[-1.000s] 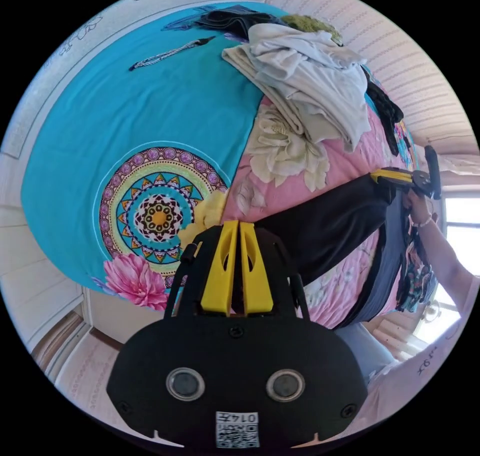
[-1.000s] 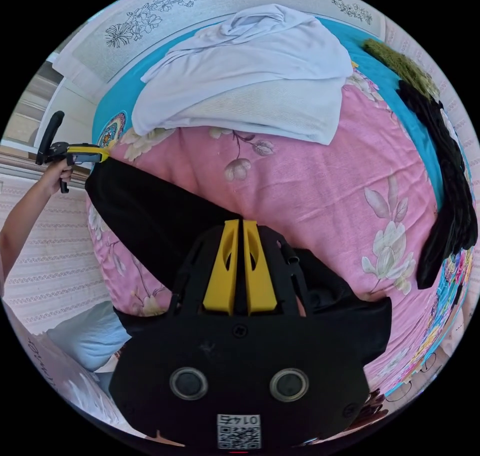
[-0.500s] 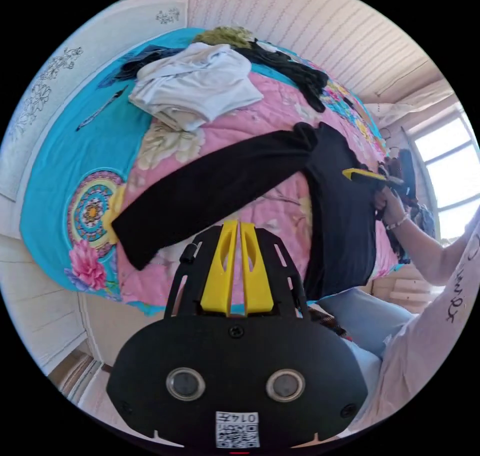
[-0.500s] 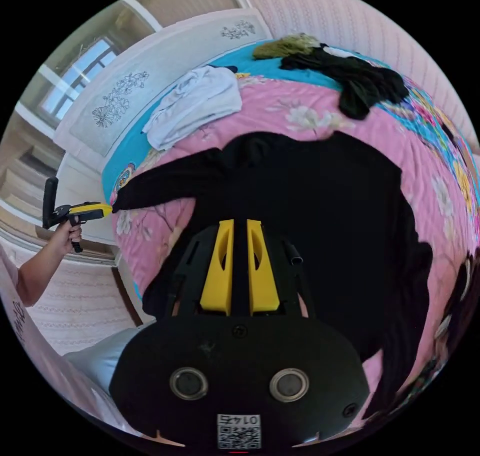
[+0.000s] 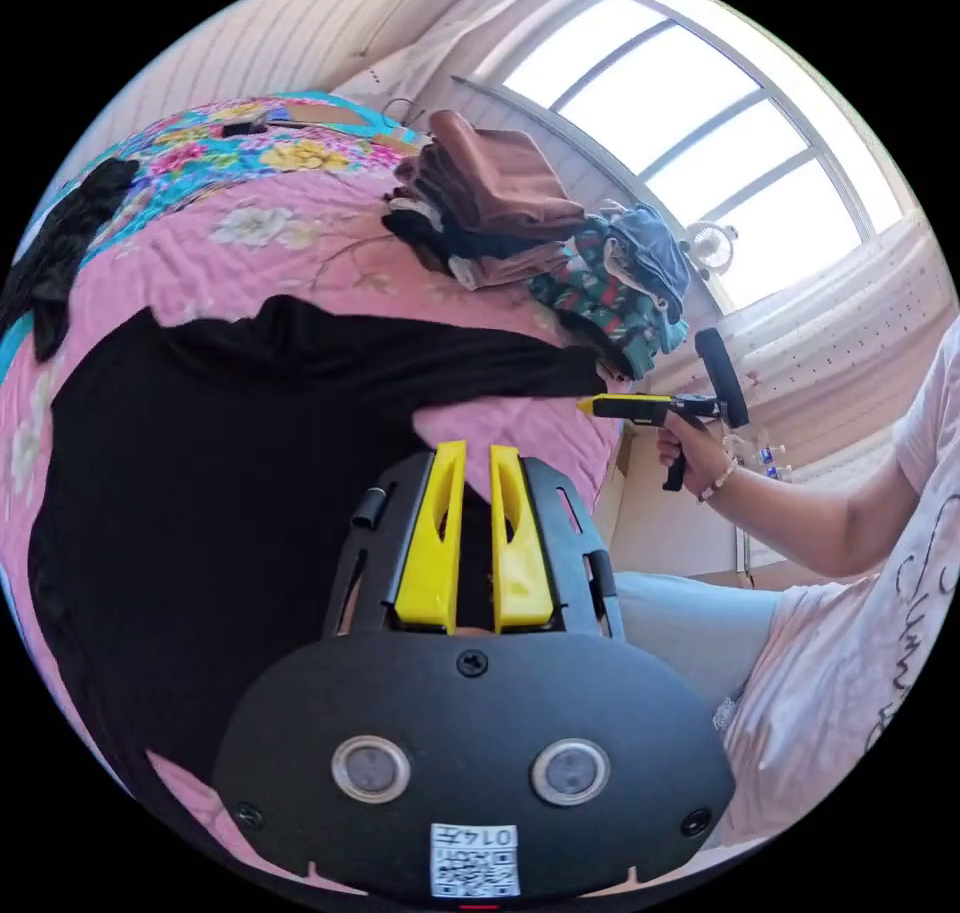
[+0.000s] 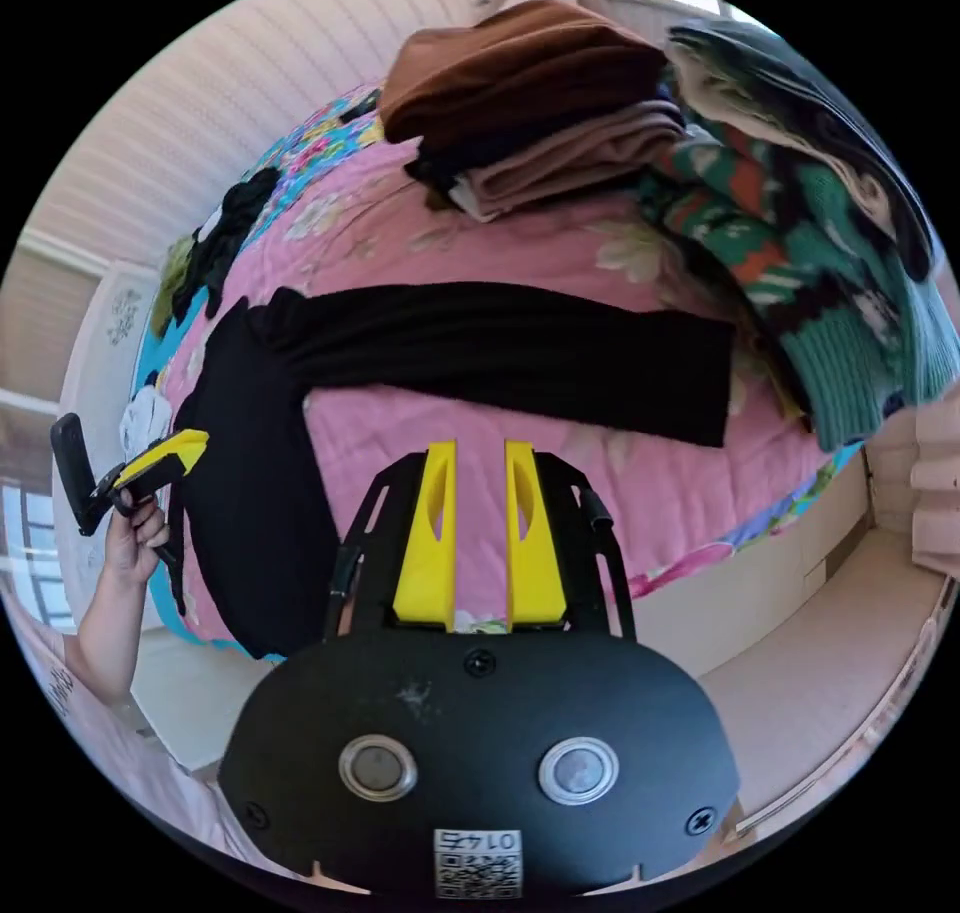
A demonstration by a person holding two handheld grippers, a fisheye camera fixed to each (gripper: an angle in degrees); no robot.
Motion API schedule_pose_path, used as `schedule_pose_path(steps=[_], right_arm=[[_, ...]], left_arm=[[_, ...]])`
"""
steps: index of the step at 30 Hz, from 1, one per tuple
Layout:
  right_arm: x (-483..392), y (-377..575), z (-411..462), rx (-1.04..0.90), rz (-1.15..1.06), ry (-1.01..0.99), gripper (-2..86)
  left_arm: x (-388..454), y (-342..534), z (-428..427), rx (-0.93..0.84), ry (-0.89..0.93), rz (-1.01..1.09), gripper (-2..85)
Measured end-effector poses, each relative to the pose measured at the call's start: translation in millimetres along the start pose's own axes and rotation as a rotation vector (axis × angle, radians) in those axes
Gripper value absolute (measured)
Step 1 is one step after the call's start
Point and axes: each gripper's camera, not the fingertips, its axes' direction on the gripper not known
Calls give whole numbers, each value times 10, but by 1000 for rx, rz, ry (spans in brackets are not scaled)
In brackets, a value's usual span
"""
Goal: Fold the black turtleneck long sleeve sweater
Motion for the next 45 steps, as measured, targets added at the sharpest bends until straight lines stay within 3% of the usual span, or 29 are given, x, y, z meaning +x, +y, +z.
schedule_pose_path(steps=[8, 14, 16, 21, 25, 30, 40, 45], right_arm=[[1701, 505, 263, 192, 309, -13, 104], [2248, 691, 700, 236, 328, -75, 94], [2352, 740, 773, 241, 276, -82, 68], [2566, 851, 870, 249, 106, -309, 26], [2366, 938, 682, 296, -62, -451, 18], [1832, 1078, 582, 367, -290, -620, 17], [254, 1499, 863, 43, -784, -692, 17], [-399, 1719, 1106, -99, -976, -588, 15]], left_arm=[[972, -1827, 1767, -198, 134, 272, 72], [1568, -2201, 2886, -375, 86, 357, 86], [1597, -2196, 2967, -361, 40, 367, 55], [1474, -2116, 2631, -239, 174, 280, -6], [1483, -1733, 1841, -48, 147, 304, -9], [1321, -965, 851, 147, 98, 178, -10], [1185, 1597, -449, 319, -256, -165, -10], [984, 2564, -461, 354, -254, -349, -10]])
